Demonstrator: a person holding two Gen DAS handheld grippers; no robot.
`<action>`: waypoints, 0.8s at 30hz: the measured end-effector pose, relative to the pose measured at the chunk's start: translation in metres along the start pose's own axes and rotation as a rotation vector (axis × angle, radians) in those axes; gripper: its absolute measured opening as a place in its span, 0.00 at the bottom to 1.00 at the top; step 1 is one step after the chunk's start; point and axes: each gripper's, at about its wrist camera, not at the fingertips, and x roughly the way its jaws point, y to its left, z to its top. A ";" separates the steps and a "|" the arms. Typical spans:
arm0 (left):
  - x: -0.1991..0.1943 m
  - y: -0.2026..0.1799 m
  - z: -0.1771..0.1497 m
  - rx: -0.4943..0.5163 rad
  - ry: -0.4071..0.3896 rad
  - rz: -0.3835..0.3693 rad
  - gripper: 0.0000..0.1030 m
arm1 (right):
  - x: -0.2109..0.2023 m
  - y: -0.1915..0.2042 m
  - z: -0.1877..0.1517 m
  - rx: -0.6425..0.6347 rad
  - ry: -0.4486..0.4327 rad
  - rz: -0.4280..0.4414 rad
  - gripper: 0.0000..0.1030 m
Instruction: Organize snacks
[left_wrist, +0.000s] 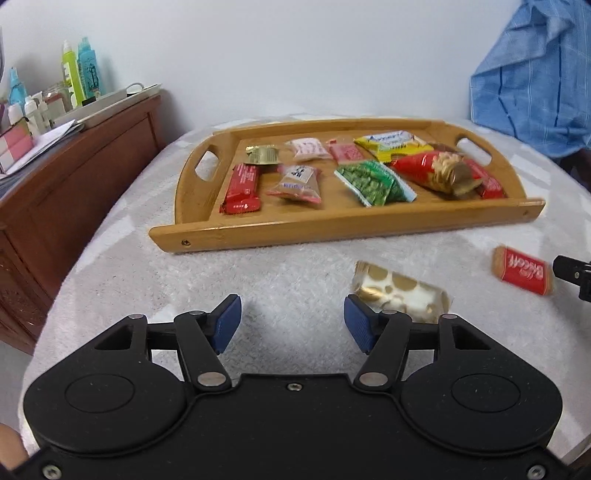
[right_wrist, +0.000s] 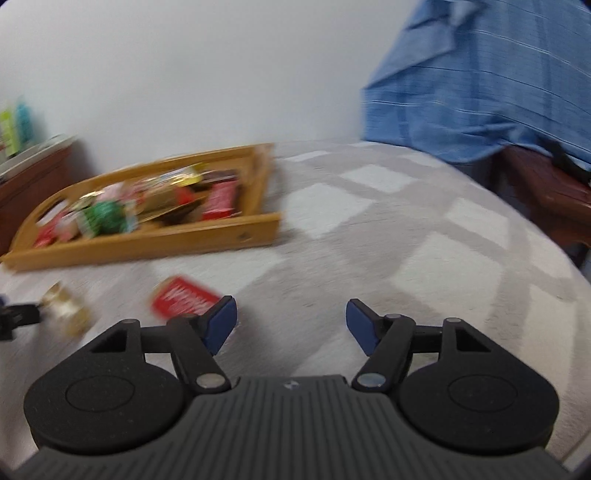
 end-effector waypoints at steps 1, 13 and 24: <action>-0.003 0.001 0.000 -0.009 -0.009 -0.034 0.60 | 0.000 -0.004 0.001 0.032 -0.001 -0.005 0.76; -0.002 -0.036 0.000 0.098 -0.048 -0.191 0.80 | -0.015 0.004 -0.008 0.119 -0.028 0.140 0.79; 0.008 -0.046 -0.004 0.132 -0.011 -0.196 0.54 | -0.015 0.028 -0.019 -0.035 0.000 0.022 0.79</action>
